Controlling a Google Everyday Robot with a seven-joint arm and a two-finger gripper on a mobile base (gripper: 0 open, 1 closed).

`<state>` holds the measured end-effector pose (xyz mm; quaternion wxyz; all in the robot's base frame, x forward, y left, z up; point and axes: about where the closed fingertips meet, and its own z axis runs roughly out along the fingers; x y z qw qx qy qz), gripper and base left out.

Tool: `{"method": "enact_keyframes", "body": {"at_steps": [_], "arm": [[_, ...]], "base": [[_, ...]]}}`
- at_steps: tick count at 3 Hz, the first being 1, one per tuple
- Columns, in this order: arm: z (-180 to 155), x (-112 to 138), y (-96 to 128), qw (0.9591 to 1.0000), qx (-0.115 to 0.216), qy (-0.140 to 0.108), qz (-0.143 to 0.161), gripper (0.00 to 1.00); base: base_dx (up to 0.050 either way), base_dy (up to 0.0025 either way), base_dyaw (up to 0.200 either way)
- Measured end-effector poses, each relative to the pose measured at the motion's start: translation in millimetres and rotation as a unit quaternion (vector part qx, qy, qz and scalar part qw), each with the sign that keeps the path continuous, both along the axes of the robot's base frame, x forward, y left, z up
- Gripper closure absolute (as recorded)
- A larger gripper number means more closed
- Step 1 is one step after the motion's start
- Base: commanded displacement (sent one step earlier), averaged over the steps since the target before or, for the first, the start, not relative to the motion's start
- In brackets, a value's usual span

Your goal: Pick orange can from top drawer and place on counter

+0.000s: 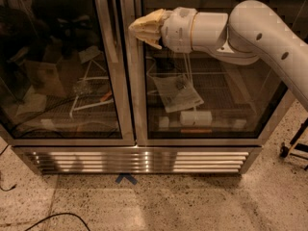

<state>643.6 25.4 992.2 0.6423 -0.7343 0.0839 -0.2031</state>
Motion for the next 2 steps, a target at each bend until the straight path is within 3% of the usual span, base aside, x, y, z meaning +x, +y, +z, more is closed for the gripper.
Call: {"method": "enact_keyframes", "body": {"at_steps": [1,2], "arm": [[2,26,6,0.9999,-0.006,-0.005,-0.015,0.98],[3,51,4,0.9995,-0.011,-0.007,-0.030,1.00]], "base": [[0.000,0.00000,0.000],[0.000,0.00000,0.000]]}}
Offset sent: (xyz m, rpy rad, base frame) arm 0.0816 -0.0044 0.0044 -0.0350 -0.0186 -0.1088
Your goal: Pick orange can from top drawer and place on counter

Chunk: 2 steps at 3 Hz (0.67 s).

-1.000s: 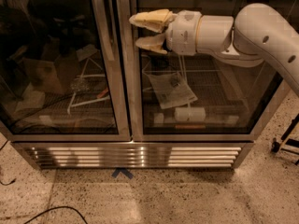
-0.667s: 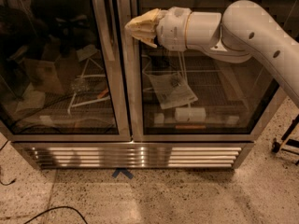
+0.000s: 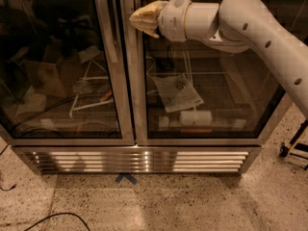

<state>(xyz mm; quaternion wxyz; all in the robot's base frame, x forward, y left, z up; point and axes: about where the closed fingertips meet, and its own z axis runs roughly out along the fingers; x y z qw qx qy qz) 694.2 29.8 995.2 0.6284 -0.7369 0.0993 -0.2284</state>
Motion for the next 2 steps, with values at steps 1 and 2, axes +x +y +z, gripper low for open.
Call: {"method": "enact_keyframes", "body": {"at_steps": [1,2], "arm": [[0.5,7.6,-0.1,1.0000,-0.004,-0.001,-0.004,1.00],[1.1,8.7,-1.9,0.9999,-0.007,-0.002,-0.007,0.97]], "base": [[0.000,0.00000,0.000],[0.000,0.00000,0.000]]}}
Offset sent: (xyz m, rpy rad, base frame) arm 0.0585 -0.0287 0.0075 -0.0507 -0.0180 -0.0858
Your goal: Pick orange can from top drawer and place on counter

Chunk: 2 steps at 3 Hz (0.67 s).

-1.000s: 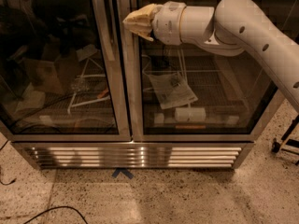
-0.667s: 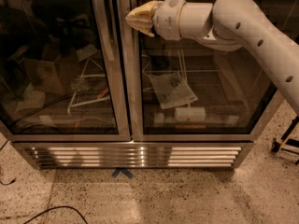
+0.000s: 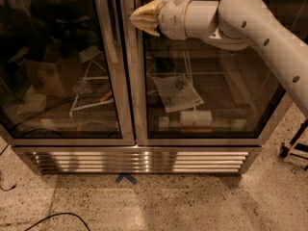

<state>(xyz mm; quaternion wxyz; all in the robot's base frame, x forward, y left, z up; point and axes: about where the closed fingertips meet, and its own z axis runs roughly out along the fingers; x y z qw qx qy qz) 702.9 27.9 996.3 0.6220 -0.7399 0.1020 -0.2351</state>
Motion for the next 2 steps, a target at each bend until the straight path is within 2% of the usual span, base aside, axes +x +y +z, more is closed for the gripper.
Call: {"method": "enact_keyframes", "body": {"at_steps": [1,2], "arm": [[0.0,0.0,0.0,1.0000,0.000,0.000,0.000,0.67],[0.0,0.0,0.0,1.0000,0.000,0.000,0.000,0.43]], "base": [[0.000,0.00000,0.000],[0.000,0.00000,0.000]]}}
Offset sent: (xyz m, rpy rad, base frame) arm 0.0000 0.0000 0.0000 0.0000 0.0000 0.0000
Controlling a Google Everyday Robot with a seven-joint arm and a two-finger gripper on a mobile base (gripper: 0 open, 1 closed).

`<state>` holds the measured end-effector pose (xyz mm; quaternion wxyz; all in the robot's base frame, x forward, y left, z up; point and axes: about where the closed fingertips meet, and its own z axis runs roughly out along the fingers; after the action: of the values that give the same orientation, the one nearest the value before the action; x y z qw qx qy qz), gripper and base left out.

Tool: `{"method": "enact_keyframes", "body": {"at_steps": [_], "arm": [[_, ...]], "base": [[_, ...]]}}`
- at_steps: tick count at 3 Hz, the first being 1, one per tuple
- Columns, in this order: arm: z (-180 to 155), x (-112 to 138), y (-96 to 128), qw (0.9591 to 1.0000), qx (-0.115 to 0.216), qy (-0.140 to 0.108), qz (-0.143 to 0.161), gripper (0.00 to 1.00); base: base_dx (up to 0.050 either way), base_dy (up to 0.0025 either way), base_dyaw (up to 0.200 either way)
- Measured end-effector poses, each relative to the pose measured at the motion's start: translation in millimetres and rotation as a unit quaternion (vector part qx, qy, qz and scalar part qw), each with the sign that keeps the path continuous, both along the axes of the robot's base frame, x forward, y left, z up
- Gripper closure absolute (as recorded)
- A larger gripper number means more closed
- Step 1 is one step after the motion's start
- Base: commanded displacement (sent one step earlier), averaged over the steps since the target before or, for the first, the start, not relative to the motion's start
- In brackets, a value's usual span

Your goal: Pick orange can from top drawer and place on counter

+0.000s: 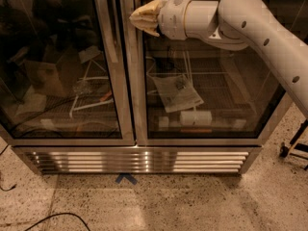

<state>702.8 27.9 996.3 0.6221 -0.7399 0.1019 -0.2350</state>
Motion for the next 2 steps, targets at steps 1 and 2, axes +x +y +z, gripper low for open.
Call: {"method": "enact_keyframes", "body": {"at_steps": [1,2], "arm": [[2,-5,-2,0.9999,0.000,-0.007,0.014,0.47],[14,-8,-27,0.9996,0.004,-0.025,0.009,0.78]], "base": [[0.000,0.00000,0.000],[0.000,0.00000,0.000]]}}
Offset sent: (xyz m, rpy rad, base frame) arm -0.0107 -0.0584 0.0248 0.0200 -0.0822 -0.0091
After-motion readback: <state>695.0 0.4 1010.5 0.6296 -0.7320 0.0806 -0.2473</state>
